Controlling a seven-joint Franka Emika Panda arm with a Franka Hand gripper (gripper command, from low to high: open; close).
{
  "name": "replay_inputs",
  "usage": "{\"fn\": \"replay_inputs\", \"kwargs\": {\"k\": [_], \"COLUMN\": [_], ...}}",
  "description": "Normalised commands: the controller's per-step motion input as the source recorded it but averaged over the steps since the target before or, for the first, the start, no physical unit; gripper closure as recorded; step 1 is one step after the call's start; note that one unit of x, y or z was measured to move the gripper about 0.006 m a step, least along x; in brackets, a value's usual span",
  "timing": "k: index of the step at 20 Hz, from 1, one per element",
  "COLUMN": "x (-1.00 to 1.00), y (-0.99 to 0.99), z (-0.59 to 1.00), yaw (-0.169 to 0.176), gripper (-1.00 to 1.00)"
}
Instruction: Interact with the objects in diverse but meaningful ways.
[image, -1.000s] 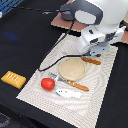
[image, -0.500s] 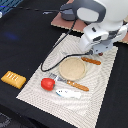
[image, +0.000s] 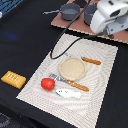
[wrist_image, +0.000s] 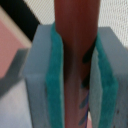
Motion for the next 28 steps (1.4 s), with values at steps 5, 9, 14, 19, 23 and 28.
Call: {"fn": "replay_inputs", "kwargs": {"k": [5,9,14,19,23,28], "x": [-1.0,-1.0,-1.0,-1.0,-1.0,-1.0], "y": [-0.18,-0.26,-0.33,-0.37,-0.38,-0.45], "z": [0.17,0.06,0.0,-0.07,-0.12,-0.19], "yaw": [0.008,0.0,0.0,0.0,0.0,0.0], "gripper": [1.0,1.0,1.0,1.0,1.0,1.0]}}
